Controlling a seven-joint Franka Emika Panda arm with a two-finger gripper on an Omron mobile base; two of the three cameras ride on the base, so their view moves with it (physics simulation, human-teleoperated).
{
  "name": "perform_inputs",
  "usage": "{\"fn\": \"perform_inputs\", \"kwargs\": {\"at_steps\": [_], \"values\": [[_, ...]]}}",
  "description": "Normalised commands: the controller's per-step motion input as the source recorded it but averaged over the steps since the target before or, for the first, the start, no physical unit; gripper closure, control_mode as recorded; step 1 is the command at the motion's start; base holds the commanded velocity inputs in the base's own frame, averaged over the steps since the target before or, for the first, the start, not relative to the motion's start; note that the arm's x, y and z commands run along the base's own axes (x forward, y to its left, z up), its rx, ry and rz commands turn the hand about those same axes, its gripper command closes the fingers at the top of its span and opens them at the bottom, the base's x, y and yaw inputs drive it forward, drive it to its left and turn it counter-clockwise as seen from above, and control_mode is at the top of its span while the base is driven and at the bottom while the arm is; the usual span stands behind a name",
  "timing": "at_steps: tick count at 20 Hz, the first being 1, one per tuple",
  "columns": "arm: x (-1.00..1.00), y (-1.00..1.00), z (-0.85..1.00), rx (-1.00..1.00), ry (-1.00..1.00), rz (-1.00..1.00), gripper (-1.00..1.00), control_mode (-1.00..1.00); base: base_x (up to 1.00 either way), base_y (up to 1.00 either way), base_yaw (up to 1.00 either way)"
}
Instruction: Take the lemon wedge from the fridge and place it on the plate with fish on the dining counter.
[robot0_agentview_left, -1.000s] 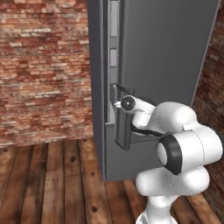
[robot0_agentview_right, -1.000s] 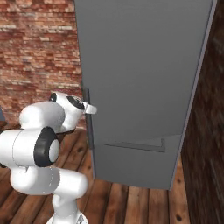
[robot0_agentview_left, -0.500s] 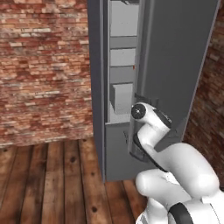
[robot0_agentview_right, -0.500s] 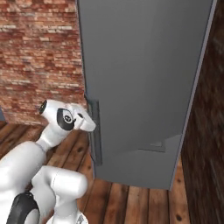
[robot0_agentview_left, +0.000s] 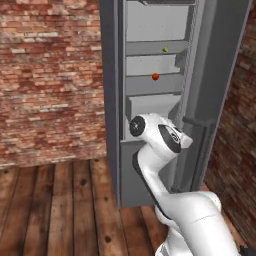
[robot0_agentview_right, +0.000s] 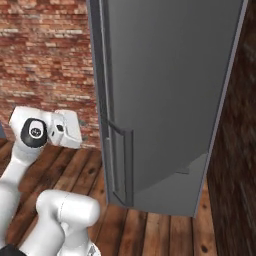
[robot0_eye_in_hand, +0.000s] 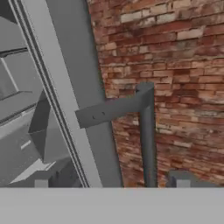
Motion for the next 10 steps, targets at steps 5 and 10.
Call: {"fn": "perform_inputs", "kwargs": {"at_steps": [5, 10], "values": [[0.56, 0.41, 0.51, -0.17, 0.0, -0.44, -1.0, -1.0, 0.0, 0.0, 0.0], [0.79, -0.46, 0.33, -0.01, 0.03, -0.41, -1.0, -1.0, 0.0, 0.0, 0.0]]}}
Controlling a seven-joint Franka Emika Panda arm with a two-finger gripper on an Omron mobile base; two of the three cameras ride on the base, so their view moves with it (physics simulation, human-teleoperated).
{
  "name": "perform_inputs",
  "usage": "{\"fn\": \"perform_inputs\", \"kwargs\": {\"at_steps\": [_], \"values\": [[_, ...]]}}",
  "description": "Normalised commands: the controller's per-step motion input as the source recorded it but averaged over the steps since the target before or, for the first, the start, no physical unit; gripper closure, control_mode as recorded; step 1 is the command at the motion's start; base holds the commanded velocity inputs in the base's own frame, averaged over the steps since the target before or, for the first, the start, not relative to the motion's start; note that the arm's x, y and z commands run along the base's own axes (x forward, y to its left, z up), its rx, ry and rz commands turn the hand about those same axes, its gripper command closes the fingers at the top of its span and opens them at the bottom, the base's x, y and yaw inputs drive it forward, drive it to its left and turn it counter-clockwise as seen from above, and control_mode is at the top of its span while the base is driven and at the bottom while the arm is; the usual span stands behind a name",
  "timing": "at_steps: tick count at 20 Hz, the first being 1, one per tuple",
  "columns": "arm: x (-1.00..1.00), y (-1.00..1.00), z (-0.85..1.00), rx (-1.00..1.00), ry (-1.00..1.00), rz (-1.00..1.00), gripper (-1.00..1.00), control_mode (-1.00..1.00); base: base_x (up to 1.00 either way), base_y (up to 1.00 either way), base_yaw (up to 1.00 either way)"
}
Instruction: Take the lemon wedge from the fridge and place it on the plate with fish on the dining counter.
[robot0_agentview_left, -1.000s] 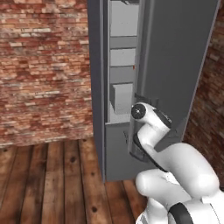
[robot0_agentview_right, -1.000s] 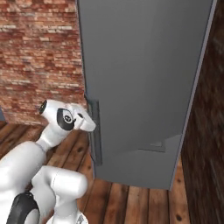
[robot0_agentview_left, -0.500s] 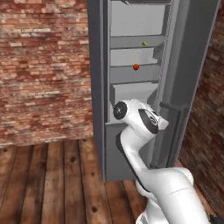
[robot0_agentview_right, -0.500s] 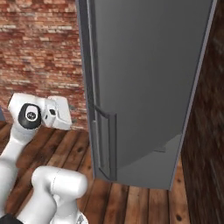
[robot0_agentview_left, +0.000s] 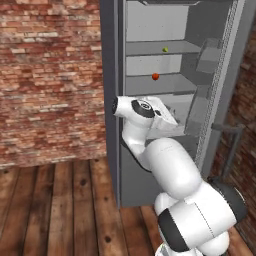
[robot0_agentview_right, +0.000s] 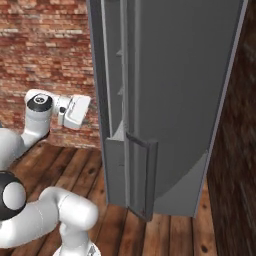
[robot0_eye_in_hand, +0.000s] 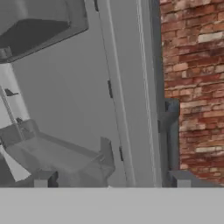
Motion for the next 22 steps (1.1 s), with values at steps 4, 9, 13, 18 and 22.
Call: {"fn": "perform_inputs", "kwargs": {"at_steps": [4, 9, 13, 18, 22], "values": [[0.36, -0.74, 0.08, 0.02, 0.01, -0.11, -1.0, -1.0, 0.0, 0.0, 0.0], [-0.31, -0.99, 0.0, 0.19, 0.0, 0.0, -1.0, -1.0, 0.0, 0.0, 0.0], [-0.35, -1.0, 0.0, 0.17, -0.01, 0.0, -1.0, -1.0, 0.0, 0.0, 0.0], [-0.02, -0.98, 0.0, 0.1, -0.02, 0.0, -1.0, -1.0, 0.0, 0.0, 0.0], [0.43, -0.63, 0.0, 0.01, 0.0, 0.0, -1.0, -1.0, 0.0, 0.0, 0.0]]}}
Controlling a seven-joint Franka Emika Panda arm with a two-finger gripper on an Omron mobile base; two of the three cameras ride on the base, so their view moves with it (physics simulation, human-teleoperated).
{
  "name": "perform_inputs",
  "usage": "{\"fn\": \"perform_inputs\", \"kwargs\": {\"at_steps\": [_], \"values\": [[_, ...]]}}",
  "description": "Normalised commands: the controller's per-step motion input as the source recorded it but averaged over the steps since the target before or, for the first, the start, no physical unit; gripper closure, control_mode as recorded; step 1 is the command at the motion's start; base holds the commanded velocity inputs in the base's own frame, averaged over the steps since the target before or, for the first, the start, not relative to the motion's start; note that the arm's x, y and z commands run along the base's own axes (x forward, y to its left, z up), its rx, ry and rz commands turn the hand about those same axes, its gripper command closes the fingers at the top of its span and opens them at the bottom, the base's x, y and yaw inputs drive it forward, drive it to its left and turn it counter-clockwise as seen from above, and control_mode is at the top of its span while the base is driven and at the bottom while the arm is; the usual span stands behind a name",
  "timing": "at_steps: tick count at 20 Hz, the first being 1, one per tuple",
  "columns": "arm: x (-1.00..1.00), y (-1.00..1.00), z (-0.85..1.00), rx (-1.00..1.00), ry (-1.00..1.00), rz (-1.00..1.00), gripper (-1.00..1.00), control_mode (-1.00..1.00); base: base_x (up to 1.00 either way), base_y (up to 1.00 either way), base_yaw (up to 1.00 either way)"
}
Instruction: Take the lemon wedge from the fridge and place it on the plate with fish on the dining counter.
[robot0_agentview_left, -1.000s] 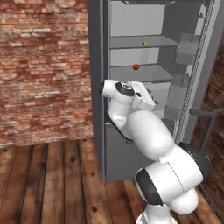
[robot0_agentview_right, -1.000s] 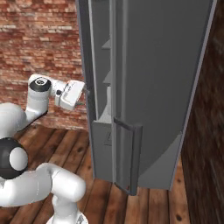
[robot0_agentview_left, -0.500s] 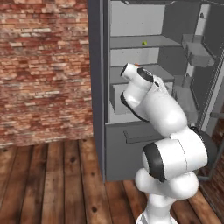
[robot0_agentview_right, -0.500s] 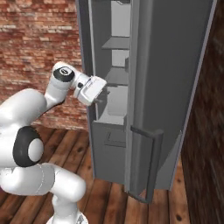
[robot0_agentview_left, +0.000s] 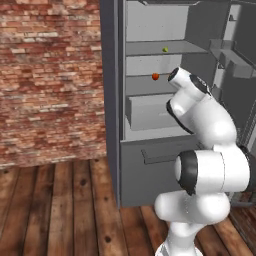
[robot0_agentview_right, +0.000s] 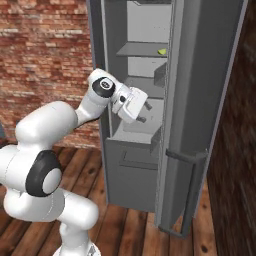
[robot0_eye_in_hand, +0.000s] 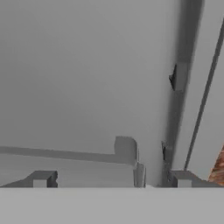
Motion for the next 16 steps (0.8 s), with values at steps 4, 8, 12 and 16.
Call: {"fn": "perform_inputs", "kwargs": {"at_steps": [4, 8, 12, 16], "values": [[0.49, -0.48, 0.0, 0.0, 0.01, 0.03, -1.0, -1.0, 0.0, 0.0, 0.0], [-0.01, -0.93, 0.0, 0.01, -0.02, 0.0, -1.0, -1.0, 0.0, 0.0, 0.0], [-0.01, -1.0, 0.0, 0.03, -0.04, 0.0, -1.0, -1.0, 0.0, 0.0, 0.0], [0.0, -0.96, 0.0, 0.01, -0.04, 0.03, -1.0, -1.0, 0.0, 0.0, 0.0]]}}
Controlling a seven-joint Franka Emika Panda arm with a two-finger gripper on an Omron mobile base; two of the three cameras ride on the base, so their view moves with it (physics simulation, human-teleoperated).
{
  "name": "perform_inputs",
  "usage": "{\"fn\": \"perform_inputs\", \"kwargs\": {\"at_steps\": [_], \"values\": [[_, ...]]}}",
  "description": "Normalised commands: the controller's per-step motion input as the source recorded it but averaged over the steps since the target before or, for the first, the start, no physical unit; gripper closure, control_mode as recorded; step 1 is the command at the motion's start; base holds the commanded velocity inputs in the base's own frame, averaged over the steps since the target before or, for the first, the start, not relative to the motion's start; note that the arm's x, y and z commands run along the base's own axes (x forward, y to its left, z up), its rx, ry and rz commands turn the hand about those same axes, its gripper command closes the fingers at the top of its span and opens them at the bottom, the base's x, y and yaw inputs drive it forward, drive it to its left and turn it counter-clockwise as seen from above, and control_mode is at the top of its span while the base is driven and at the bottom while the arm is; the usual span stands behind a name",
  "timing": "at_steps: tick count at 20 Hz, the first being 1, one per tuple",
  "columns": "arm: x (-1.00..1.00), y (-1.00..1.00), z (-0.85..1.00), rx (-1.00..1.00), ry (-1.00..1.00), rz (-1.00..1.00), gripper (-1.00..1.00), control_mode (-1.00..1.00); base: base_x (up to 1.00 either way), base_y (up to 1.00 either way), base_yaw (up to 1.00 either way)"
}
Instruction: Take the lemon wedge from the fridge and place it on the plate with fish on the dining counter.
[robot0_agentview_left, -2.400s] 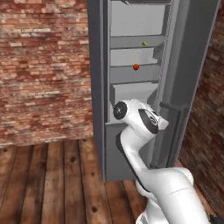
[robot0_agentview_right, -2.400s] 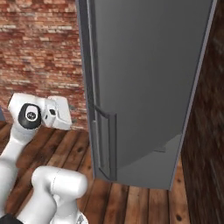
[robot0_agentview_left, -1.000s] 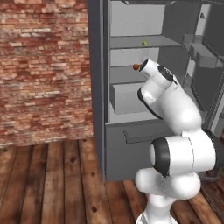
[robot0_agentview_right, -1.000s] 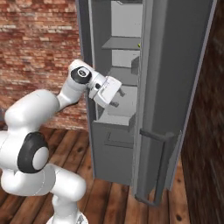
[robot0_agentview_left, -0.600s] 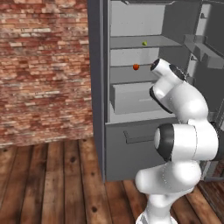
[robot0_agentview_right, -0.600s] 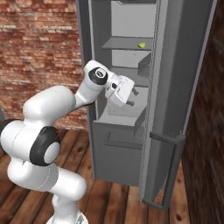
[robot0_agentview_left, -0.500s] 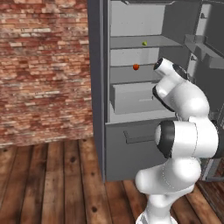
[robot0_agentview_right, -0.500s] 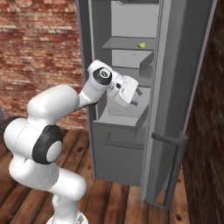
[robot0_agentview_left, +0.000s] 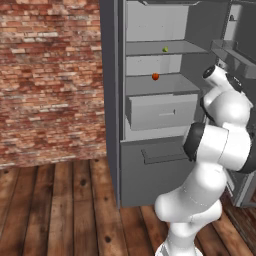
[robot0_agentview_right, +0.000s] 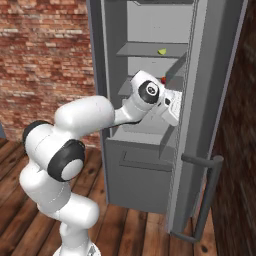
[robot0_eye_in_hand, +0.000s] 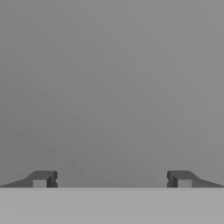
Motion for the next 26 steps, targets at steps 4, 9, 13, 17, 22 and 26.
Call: {"fn": "perform_inputs", "kwargs": {"at_steps": [4, 9, 13, 17, 22, 26], "values": [[0.02, -0.9, -0.05, 0.02, -0.03, 0.12, -1.0, -1.0, 0.0, 0.0, 0.0], [0.01, -0.62, -0.02, 0.02, -0.01, 0.16, -1.0, -1.0, 0.0, 0.0, 0.0], [-0.17, 0.04, 0.0, -0.01, 0.0, 0.03, -1.0, -1.0, 0.0, 0.0, 0.0], [-0.4, 0.94, -0.02, -0.21, -0.01, 0.22, -1.0, -1.0, 0.0, 0.0, 0.0], [-0.22, 1.0, 0.11, -0.18, 0.0, 0.46, -1.0, -1.0, 0.0, 0.0, 0.0], [-0.11, 1.0, 0.25, -0.03, 0.08, 0.56, -1.0, -1.0, 0.0, 0.0, 0.0]]}}
